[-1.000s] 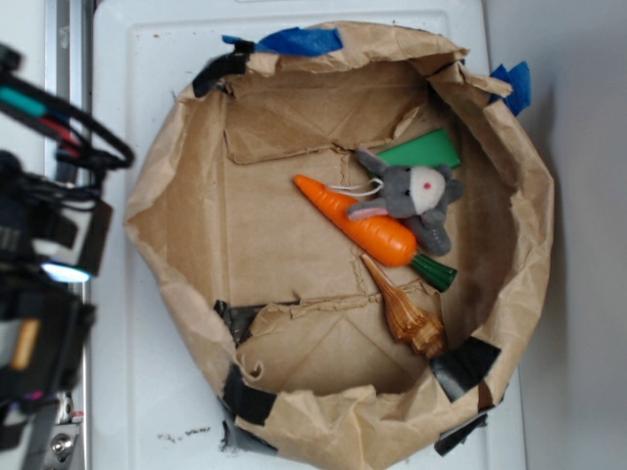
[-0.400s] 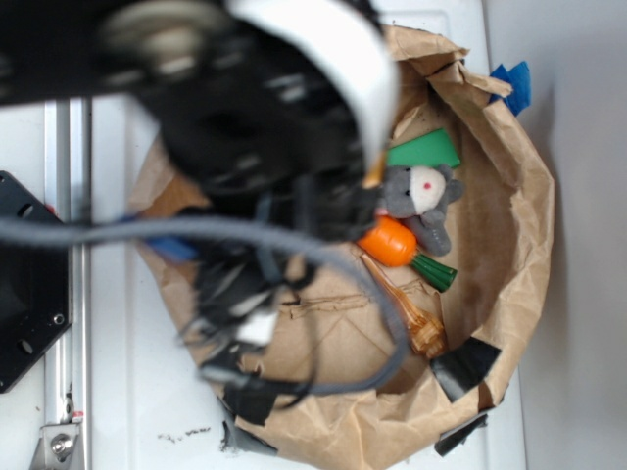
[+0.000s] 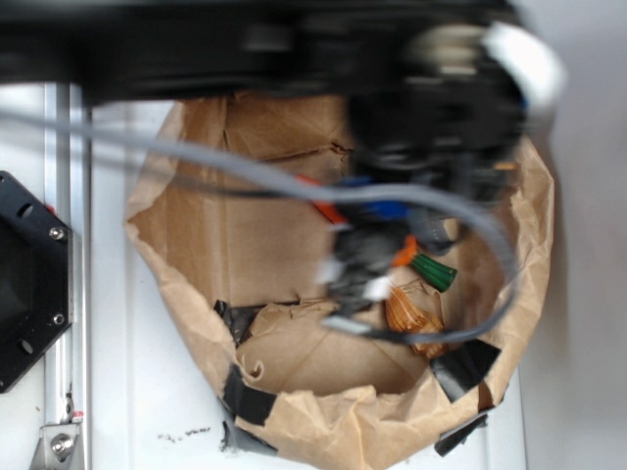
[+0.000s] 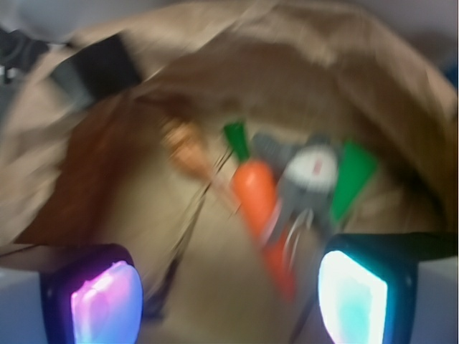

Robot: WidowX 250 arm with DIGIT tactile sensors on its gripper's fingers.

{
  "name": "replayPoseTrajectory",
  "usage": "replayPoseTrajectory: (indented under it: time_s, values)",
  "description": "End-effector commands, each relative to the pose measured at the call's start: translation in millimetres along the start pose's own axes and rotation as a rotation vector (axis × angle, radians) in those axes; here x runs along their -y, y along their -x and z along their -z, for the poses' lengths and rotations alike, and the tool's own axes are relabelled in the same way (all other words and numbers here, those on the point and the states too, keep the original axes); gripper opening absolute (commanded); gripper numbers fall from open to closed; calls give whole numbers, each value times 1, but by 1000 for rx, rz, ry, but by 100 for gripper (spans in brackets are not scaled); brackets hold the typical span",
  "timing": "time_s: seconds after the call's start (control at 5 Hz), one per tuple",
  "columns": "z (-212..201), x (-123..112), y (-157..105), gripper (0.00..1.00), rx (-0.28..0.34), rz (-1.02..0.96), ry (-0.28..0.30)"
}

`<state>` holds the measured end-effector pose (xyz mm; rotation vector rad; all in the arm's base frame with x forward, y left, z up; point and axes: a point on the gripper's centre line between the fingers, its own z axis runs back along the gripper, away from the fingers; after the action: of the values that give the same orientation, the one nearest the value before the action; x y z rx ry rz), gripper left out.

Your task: Grab the shell.

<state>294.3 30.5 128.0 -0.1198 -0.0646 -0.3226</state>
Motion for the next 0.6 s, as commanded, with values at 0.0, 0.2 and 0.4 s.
replayPoseTrajectory:
  time_s: [0.0,0.2,0.4]
  values:
    - [8,-18,-22,100,122,141,-58]
    - [9,8,-13,100,111,250,-82]
    - [10,29,-7,100,107,303,-80]
